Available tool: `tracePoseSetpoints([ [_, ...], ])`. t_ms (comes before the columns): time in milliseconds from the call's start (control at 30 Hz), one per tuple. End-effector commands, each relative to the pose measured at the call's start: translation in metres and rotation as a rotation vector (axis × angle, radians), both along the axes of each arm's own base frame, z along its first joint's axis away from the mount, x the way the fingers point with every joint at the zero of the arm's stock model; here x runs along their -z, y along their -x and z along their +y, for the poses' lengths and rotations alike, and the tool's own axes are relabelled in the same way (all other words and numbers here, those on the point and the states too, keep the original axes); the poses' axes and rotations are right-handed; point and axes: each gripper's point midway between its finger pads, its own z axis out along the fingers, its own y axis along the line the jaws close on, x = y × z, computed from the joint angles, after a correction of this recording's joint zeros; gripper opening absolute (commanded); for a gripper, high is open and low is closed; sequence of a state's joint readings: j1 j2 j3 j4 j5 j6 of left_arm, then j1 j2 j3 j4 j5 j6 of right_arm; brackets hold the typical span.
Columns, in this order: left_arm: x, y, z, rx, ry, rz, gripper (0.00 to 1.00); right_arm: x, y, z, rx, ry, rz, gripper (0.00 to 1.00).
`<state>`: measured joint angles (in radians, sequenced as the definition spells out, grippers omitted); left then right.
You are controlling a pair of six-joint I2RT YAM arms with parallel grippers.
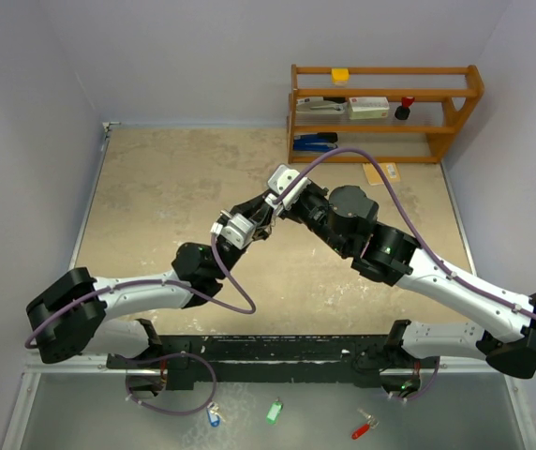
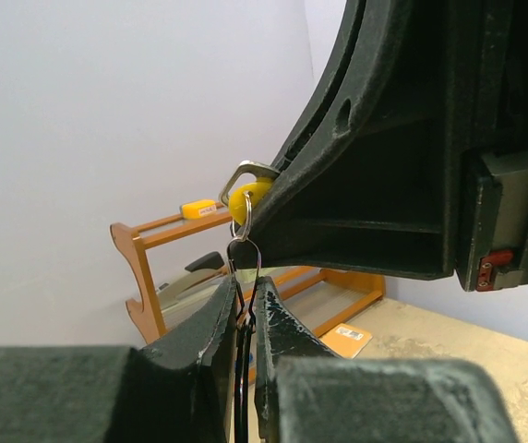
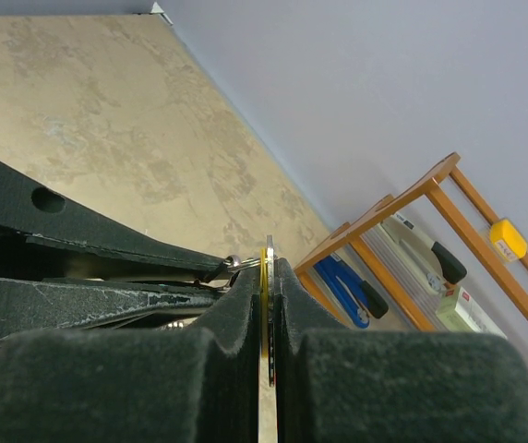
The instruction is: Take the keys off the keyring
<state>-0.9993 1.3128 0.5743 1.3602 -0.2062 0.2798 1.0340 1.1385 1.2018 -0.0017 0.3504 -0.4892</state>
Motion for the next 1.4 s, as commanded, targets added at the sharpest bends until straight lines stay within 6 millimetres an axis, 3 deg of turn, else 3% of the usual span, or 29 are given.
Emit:
tracePoseSetpoints([
  [0, -0.027, 0.007, 0.011, 0.015, 0.050, -0.045, 0.00, -0.023, 0.001, -0.003, 0.016, -0.076, -0.044, 0.00],
  [233, -0.025, 0.010, 0.008, 0.016, -0.025, -0.064, 0.00, -0.027, -0.002, -0.009, 0.047, -0.072, -0.058, 0.00],
  [533, -0.016, 0.027, 0.003, 0.051, -0.294, -0.140, 0.00, -0.041, -0.005, -0.025, 0.109, -0.047, -0.092, 0.00],
  [900, -0.008, 0.036, 0.000, 0.088, -0.456, -0.148, 0.00, -0.059, -0.001, -0.037, 0.116, -0.025, -0.119, 0.00],
  [1133, -0.010, 0.047, -0.002, 0.148, -0.457, -0.161, 0.00, -0.072, 0.001, -0.046, 0.134, -0.048, -0.146, 0.00],
  [1367, -0.015, 0.045, 0.001, 0.135, -0.408, -0.158, 0.00, -0.068, 0.000, -0.042, 0.128, -0.044, -0.138, 0.00],
])
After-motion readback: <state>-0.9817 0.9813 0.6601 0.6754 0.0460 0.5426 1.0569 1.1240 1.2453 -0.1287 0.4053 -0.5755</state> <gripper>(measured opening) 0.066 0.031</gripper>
